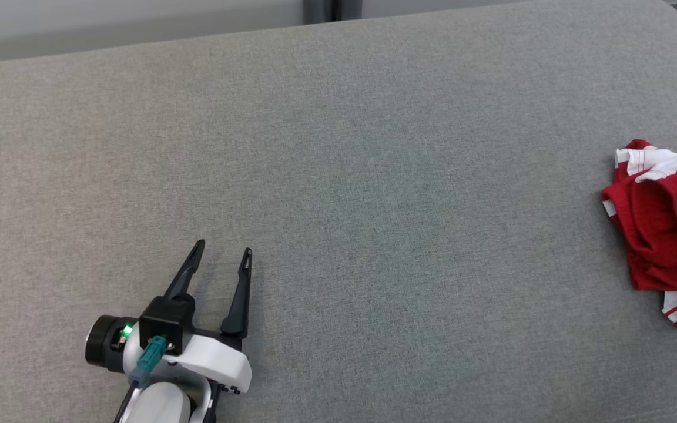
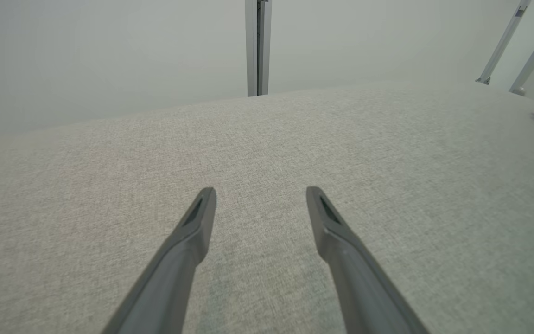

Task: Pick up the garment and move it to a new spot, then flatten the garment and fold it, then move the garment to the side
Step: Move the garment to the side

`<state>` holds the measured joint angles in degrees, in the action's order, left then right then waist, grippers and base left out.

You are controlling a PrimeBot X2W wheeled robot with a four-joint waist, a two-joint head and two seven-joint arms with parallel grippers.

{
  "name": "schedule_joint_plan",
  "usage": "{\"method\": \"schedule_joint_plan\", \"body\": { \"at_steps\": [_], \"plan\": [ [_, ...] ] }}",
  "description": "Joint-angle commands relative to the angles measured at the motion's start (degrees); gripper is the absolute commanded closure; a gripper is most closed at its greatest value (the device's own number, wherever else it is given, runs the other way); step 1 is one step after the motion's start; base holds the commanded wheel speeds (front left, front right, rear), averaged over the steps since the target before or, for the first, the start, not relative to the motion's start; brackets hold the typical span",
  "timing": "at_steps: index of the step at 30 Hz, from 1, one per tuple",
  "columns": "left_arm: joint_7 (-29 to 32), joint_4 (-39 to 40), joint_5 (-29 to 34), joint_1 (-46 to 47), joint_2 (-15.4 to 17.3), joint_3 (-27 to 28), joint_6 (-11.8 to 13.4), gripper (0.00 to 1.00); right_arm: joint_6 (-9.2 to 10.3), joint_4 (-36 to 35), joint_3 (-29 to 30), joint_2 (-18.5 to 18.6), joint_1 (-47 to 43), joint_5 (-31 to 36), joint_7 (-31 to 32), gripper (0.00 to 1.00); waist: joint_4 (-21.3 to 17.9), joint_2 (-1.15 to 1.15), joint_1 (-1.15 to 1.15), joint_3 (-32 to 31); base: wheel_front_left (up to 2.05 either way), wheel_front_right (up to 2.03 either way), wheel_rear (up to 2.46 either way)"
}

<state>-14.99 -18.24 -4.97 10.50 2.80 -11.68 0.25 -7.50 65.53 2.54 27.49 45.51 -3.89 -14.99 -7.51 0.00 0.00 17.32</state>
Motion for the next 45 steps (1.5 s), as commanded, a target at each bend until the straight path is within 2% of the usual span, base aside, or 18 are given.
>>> {"method": "schedule_joint_plan", "body": {
  "at_steps": [1, 5, 9, 12, 17, 23, 29, 36, 45],
  "plan": [
    [-0.24, 0.27, -0.04, 0.79, 0.23, 0.75, 0.49, 0.00, 0.02, -2.98, 1.90, -2.55, -0.86, 1.19, -0.20, 0.00, 0.28, 0.00, 0.00, -0.39, 0.00, 0.00, 0.00],
    [-0.24, 0.16, -0.16, -0.05, 0.22, 2.06, 0.98, 0.00, 0.02, -13.05, 4.74, -9.20, -4.54, 3.61, -0.21, 0.00, 0.79, 0.00, 0.00, -1.86, 0.00, 0.00, 0.00],
    [-0.24, 0.32, -0.96, -0.92, 0.23, 3.22, 1.57, 0.00, 0.02, -21.83, 3.29, -15.48, -9.38, 3.53, -0.20, 0.00, 1.87, 0.00, 0.00, -3.71, 0.00, 0.00, 0.00],
    [-0.24, 0.00, -1.26, -1.54, 0.23, 3.63, 1.76, 0.00, 0.02, -26.22, 0.84, -18.95, -13.29, 2.77, -0.12, 0.00, 3.18, 0.00, 0.00, -5.10, 0.00, 0.00, 0.00],
    [-0.25, -0.52, -1.78, -2.35, 0.24, 3.84, 2.34, 0.00, 0.02, -29.56, -2.57, -22.45, -19.41, 1.53, -0.10, 0.00, 5.68, 0.00, 0.00, -7.39, 0.00, 0.00, 0.00],
    [-0.24, -1.33, -3.36, -4.29, 0.27, 3.92, 2.79, 0.00, 0.02, -31.13, -4.79, -24.31, -25.33, -0.03, -0.11, 0.00, 8.77, 0.00, 0.00, -10.35, 0.00, 0.00, 0.00],
    [-0.24, -1.93, -2.89, -6.84, 0.24, 4.99, 2.64, 0.00, 0.01, -33.84, -6.88, -24.38, -30.77, -3.35, -0.11, 0.00, 10.31, 0.00, 0.00, -13.19, 0.00, 0.00, 0.00],
    [-0.24, -2.92, -2.50, -9.38, 0.23, 6.51, 2.92, 0.00, 0.02, -35.58, -7.10, -24.35, -34.75, -4.45, -0.12, 0.00, 10.10, 0.00, 0.00, -16.18, 0.00, 0.00, 0.00],
    [-0.24, -4.68, -3.98, -9.33, 0.24, 8.15, 2.69, 0.00, 0.02, -37.74, -6.77, -24.38, -36.72, -2.76, -0.11, 0.00, 8.76, 0.00, 0.00, -16.81, 0.00, 0.00, 0.00]
  ]
}}
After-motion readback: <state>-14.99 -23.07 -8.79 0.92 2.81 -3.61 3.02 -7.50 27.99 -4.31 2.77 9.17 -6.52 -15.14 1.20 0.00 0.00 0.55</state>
